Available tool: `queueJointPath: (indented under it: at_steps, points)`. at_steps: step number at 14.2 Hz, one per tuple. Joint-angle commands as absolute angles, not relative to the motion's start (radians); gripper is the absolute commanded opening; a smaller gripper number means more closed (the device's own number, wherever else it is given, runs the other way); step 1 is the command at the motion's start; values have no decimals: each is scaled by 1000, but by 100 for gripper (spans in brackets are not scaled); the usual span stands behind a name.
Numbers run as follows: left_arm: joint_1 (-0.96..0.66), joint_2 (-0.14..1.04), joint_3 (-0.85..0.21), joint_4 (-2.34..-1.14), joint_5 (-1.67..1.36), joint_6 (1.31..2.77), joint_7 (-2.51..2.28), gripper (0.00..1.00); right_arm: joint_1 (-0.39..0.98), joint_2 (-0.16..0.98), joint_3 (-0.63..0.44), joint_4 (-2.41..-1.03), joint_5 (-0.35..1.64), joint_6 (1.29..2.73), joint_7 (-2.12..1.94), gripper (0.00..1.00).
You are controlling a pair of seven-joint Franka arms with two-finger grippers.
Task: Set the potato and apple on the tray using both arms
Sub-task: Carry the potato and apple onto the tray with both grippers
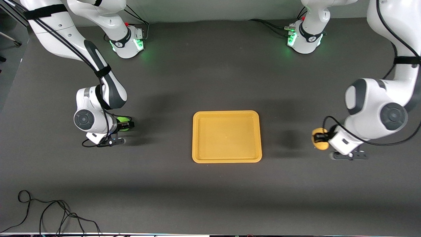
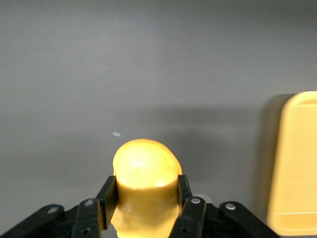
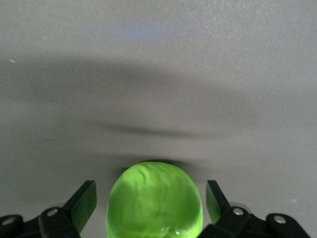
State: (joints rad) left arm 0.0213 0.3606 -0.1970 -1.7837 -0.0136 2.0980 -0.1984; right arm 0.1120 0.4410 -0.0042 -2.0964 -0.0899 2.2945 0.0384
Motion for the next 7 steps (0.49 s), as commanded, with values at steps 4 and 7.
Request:
queueJointPath:
  at_steps: [4,7]
  points:
    - [-178,396,-207,-1764,-2,2169,-504,32,113,404,-5,-2060,-100,2167,40,24]
    - [-254,445,-207,-1763,24,2247,-607,33,138,390,9,-1825,-34,1881,52,21]
